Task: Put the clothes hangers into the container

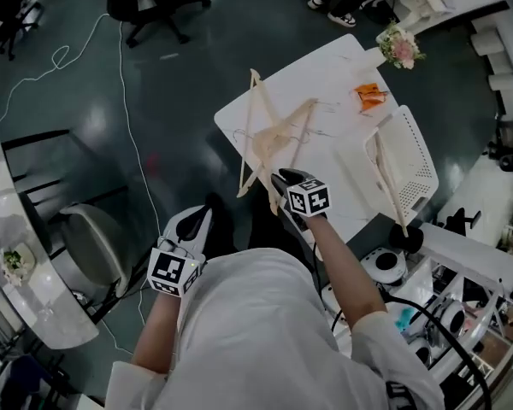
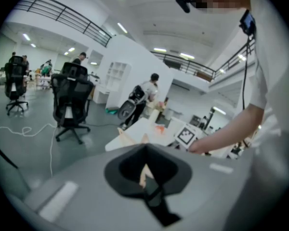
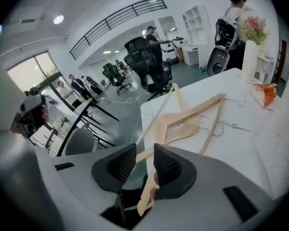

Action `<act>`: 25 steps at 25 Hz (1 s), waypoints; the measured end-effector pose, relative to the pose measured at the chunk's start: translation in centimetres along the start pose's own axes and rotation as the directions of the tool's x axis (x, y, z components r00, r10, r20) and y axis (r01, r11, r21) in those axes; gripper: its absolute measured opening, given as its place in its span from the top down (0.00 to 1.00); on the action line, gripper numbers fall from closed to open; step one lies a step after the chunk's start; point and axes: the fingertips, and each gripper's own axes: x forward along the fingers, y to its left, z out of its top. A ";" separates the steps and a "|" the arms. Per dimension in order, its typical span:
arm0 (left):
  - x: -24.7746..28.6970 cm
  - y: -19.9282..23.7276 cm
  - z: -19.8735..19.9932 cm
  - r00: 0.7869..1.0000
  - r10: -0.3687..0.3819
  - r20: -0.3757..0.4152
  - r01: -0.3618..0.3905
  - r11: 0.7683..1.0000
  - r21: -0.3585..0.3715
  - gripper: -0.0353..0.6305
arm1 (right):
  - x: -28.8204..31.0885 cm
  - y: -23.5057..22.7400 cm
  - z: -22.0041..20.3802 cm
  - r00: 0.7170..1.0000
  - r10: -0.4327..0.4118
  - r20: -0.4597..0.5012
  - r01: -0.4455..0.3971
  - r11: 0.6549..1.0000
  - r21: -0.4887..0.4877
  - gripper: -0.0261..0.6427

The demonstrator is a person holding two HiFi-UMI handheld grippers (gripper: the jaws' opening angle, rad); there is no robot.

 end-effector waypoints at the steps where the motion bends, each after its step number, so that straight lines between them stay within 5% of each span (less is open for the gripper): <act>1: -0.1 0.2 -0.3 1.000 0.011 -0.007 -0.011 1.000 -0.012 0.95 | 1.1 -0.6 -0.4 0.999 -0.012 -0.029 0.012 1.000 -0.010 0.81; 9: -1.2 1.9 -2.9 0.994 0.066 -0.082 -0.071 0.996 -0.061 0.95 | 6.3 -2.8 -2.8 0.985 -0.081 -0.152 0.080 0.997 -0.012 0.76; 16: -1.9 3.7 -3.4 0.990 0.102 -0.093 -0.110 0.990 -0.085 0.95 | 8.6 -3.4 -4.2 0.948 -0.212 -0.236 0.188 0.975 -0.119 0.74; 20: -2.3 3.9 -3.7 0.989 0.107 -0.099 -0.116 0.989 -0.092 0.95 | 8.9 -3.6 -4.5 0.936 -0.267 -0.231 0.236 0.960 -0.152 0.79; 25: -2.1 3.7 -3.8 0.990 0.097 -0.101 -0.106 0.991 -0.086 0.95 | 7.6 -4.2 -4.4 0.949 -0.237 -0.210 0.217 0.970 -0.111 0.84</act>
